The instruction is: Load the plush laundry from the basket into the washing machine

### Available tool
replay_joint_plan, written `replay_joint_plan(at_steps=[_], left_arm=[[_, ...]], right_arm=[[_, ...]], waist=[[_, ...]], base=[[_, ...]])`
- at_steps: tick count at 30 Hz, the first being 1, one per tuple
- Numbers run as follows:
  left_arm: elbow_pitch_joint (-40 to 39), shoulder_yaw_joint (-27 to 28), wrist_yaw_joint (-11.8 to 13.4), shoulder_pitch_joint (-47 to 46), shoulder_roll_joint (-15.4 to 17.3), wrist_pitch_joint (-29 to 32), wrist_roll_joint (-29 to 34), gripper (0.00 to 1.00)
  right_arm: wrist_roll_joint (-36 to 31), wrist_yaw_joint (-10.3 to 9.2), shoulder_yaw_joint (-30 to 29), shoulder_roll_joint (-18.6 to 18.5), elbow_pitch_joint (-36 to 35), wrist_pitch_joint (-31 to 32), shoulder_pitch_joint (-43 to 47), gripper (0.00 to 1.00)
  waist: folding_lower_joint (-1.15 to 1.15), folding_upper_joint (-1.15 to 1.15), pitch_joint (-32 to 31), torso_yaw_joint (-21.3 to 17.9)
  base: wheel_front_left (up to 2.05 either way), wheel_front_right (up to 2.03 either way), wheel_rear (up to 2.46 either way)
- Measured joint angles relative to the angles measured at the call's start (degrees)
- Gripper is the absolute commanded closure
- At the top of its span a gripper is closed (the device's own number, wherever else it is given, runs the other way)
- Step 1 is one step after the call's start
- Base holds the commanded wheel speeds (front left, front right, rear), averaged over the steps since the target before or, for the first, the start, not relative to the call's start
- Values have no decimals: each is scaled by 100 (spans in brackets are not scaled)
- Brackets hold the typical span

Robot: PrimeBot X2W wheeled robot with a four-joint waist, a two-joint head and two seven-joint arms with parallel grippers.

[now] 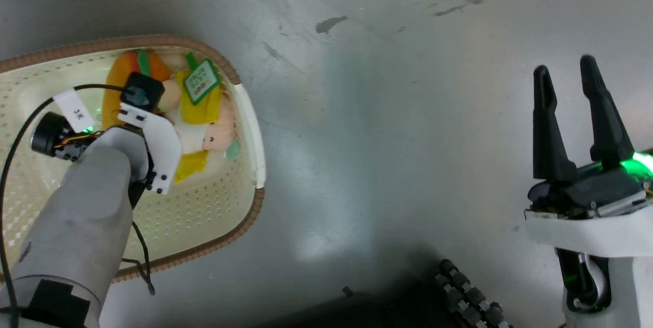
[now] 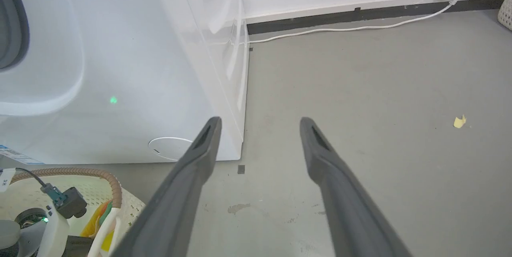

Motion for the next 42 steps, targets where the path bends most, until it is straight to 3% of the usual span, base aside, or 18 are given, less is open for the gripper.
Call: replay_joint_plan(at_steps=[8,19,26,35,42], left_arm=[[481,-166,-7,183,-238,-553,-267,100],[541,-148,-156,1296,-681,-1634,-605,100],[198,-67,-204,1844,-840,-1836,-826,100],[-1490,332,77,2781,-650,-1878,-896,100],[-3449,1021,477,3499,-511,-1878,-865,100]], right_arm=[[-180,0,-155,-1,361,-89,-51,0],[-765,0,-230,1,650,-90,437,0],[-975,0,-296,0,738,-90,787,0],[-1028,0,-327,0,833,-90,1205,0],[-1028,0,-313,0,847,-89,1394,0]], waist=[[1,0,-454,71],[0,0,-2051,481],[0,0,-3053,794],[-1,0,-4060,1203],[-1,0,-4548,1422]], base=[[0,0,0],[0,0,0],[0,0,0],[0,0,0],[0,0,0]])
